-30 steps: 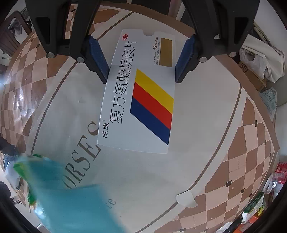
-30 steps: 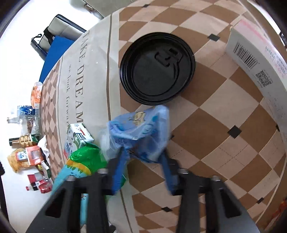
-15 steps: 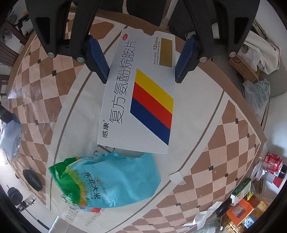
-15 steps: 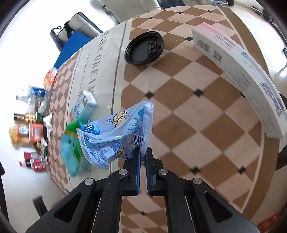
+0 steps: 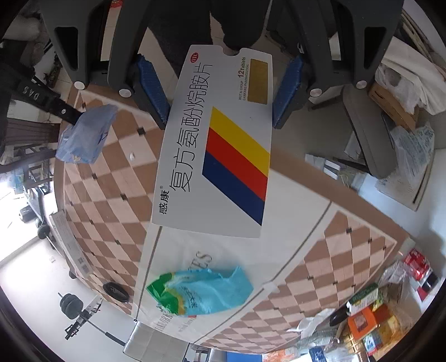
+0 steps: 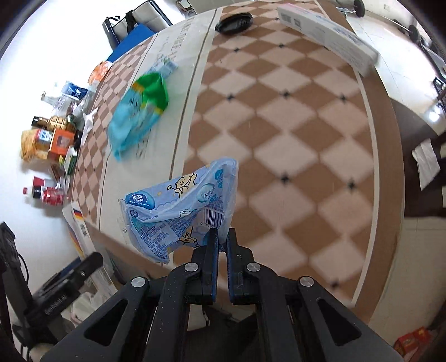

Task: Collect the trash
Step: 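Carry the striped box and blue bag over the white bin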

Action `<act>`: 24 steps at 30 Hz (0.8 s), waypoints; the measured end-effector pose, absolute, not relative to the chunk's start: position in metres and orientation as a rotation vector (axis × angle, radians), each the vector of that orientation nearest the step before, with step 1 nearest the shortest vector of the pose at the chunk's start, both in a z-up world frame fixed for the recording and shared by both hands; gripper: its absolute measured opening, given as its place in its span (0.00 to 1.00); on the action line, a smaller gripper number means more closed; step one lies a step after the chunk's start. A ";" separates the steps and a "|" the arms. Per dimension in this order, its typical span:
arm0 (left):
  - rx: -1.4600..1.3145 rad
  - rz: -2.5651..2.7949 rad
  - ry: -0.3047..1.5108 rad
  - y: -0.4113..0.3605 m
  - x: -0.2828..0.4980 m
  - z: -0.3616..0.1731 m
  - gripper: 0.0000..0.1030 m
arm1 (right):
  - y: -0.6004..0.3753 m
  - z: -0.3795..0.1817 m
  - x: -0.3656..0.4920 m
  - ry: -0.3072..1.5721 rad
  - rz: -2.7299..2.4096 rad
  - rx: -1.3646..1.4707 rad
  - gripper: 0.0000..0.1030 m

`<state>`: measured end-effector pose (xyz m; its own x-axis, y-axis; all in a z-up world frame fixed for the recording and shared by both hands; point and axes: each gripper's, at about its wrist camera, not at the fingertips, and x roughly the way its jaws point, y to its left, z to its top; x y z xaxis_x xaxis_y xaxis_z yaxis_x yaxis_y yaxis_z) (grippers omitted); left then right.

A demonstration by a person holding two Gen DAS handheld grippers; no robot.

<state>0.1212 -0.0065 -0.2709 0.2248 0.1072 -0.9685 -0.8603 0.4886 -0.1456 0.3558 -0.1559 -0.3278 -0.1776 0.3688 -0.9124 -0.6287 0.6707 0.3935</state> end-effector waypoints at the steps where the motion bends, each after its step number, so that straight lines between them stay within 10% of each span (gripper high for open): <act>1: -0.852 0.766 1.153 -0.011 0.108 -0.281 0.69 | -0.170 -0.331 0.340 1.511 0.896 -0.233 0.05; 24: -1.259 0.680 1.426 -0.024 0.055 -0.707 0.69 | -0.243 -0.742 0.196 1.722 0.749 -0.577 0.05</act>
<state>0.0552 -0.0242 -0.7071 0.1230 -0.3281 -0.9366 -0.9342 0.2803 -0.2209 0.1958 -0.2428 -0.7418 -0.2644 -0.0038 -0.9644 -0.7084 0.6794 0.1915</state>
